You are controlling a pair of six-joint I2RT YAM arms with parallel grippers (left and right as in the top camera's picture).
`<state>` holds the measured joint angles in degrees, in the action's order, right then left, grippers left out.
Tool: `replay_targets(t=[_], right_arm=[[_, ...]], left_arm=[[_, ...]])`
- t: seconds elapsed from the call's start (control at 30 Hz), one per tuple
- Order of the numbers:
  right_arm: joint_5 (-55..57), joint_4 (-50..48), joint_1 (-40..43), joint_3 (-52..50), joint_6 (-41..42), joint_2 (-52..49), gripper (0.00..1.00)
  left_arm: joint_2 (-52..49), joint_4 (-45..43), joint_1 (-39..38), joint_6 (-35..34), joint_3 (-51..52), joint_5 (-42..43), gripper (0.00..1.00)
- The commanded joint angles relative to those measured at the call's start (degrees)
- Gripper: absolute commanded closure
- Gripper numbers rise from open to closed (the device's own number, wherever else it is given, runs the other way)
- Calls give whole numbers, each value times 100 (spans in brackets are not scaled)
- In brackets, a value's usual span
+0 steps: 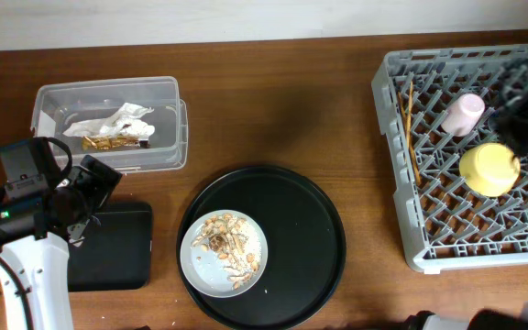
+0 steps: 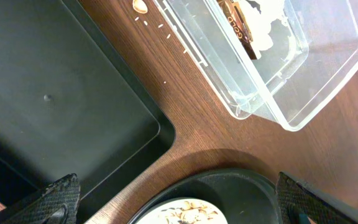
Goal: Sort waste into correct bins and load items into the dishwasher rack
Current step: 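Press the yellow bowl flat and lift the right gripper away, then reach the left gripper to the white plate and grasp its rim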
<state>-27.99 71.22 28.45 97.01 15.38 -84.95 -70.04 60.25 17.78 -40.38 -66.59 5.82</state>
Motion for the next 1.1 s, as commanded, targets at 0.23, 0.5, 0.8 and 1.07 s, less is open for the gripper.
replay_targets(t=[0.23, 0.5, 0.8, 1.07], right_arm=[[-457, 721, -3128, 26, -918, -144, 1], [1582, 754, -3600, 28, -894, -350, 1], [2232, 946, -1613, 28, -898, -352, 1], [2227, 595, -258, 28, -896, -352, 1]], left_arm=[[-2, 4, 28, -70, -9, 37, 1], [-2, 4, 28, -70, -9, 37, 1], [-2, 4, 28, -72, -9, 37, 1], [-2, -72, 28, -92, -9, 125, 1]])
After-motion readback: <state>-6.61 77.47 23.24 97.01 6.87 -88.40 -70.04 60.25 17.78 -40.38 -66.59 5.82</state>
